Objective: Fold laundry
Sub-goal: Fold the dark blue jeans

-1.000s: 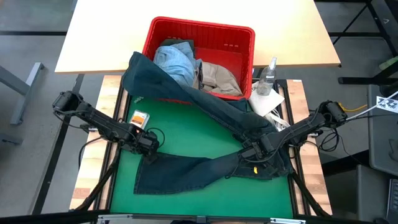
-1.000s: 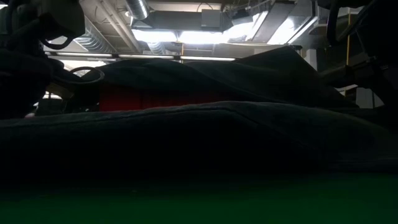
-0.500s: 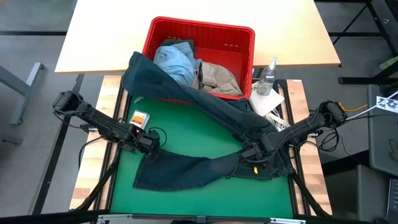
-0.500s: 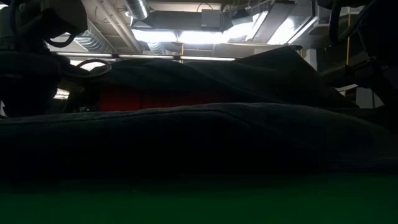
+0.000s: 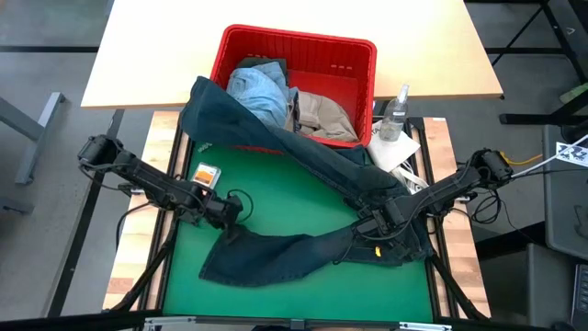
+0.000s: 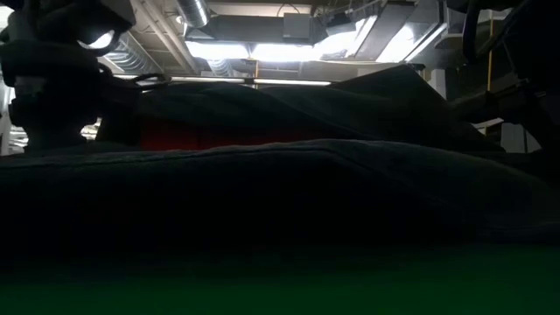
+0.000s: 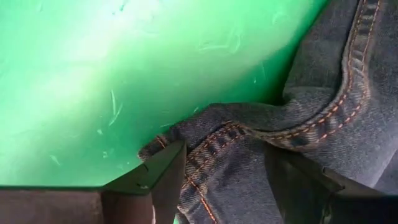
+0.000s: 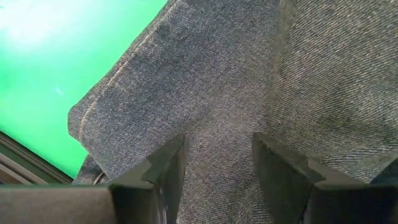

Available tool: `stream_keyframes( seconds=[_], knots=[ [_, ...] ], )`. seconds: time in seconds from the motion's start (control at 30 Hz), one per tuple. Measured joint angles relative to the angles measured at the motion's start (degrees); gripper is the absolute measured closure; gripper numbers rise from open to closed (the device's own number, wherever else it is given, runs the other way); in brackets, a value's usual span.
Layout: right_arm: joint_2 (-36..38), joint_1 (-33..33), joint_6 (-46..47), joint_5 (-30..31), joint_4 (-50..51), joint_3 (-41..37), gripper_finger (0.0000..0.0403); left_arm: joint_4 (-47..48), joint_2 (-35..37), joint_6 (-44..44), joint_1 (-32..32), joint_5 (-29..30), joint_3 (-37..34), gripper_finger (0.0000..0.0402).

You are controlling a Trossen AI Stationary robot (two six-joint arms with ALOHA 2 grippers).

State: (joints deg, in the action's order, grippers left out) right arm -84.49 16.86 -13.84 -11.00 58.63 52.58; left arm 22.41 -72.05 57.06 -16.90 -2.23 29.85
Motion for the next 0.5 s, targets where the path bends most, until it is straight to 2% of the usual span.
stream_keyframes(
  seconds=[0.07, 0.3, 0.37, 0.5],
  knots=[
    [0.0, 0.0, 0.02, 0.0, 0.0, 0.0, 0.0217, 0.91, 0.0, 0.02, 0.75, -3.17, 0.0, 0.0194],
    [0.02, 0.0, 0.02, 0.0, -0.02, 0.0, 0.0217, 10.48, 0.02, 1.42, 4.15, -20.43, 0.0, 0.0195],
    [0.02, 0.0, 0.02, 0.0, -0.02, 0.0, 0.0217, 12.18, 0.02, 1.64, 4.53, -23.12, 0.02, 0.0195],
    [0.02, 0.0, 0.02, 0.0, -0.04, 0.0, 0.0217, 14.69, 0.02, 2.65, 4.54, -24.25, 0.09, 0.0195]
  ],
)
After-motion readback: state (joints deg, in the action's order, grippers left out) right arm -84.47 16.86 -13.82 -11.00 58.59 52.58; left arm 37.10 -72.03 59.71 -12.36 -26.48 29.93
